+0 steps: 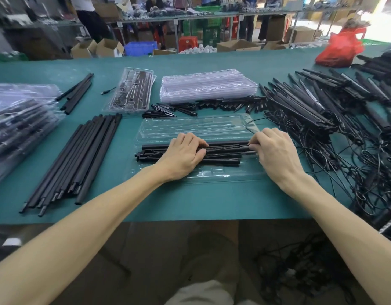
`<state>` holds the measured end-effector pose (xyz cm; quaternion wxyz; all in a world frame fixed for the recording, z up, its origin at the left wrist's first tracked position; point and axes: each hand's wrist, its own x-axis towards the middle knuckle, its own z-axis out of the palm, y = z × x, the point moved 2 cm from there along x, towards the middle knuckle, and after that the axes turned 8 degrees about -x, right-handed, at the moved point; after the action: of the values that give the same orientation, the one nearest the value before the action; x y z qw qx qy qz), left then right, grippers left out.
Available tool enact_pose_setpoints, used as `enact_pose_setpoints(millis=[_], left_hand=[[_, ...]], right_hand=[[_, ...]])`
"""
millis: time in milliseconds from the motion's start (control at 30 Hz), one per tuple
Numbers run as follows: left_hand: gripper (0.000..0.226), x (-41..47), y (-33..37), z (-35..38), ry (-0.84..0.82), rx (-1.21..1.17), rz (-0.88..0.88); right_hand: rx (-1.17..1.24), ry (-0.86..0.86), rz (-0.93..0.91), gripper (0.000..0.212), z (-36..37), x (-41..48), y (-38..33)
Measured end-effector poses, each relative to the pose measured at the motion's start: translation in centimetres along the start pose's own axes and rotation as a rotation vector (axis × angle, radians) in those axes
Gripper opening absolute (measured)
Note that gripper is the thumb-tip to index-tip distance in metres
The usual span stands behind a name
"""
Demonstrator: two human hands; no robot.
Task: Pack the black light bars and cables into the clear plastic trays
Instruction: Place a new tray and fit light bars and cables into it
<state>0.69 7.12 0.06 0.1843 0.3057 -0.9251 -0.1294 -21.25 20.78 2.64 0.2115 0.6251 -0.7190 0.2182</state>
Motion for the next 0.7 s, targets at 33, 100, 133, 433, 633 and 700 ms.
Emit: enact_pose_setpoints(millis=[33,100,133,433,633,700], left_hand=[[0.036,0.0,0.0,0.0,0.002,-0.004,0.003],[0.039,0.0,0.0,-0.1,0.001,-0.011,0.006],[0.04,0.0,-0.1,-0.1,-0.001,-0.013,0.006],[0.032,-0.1,-0.2,-0.1,0.036,-0.089,-0.012],[0.029,0.2,-0.6,-0.2,0.023,-0.078,-0.007],[0.029,0.2,-0.6,-0.2,0.022,-0.077,-0.006]], right_hand=[[-0.006,0.006,-0.011,0.005,-0.2,0.1,0.0],[-0.021,-0.002,-0.027,0.003,-0.6,0.5,0.2],[-0.028,-0.024,-0.03,0.003,-0.6,0.7,0.3],[-0.08,-0.173,0.0,0.015,0.0,0.7,1.7],[-0.103,-0.231,0.121,0.018,-0.5,-0.7,4.5],[-0.097,-0.247,0.123,0.023,-0.8,-1.0,4.9]])
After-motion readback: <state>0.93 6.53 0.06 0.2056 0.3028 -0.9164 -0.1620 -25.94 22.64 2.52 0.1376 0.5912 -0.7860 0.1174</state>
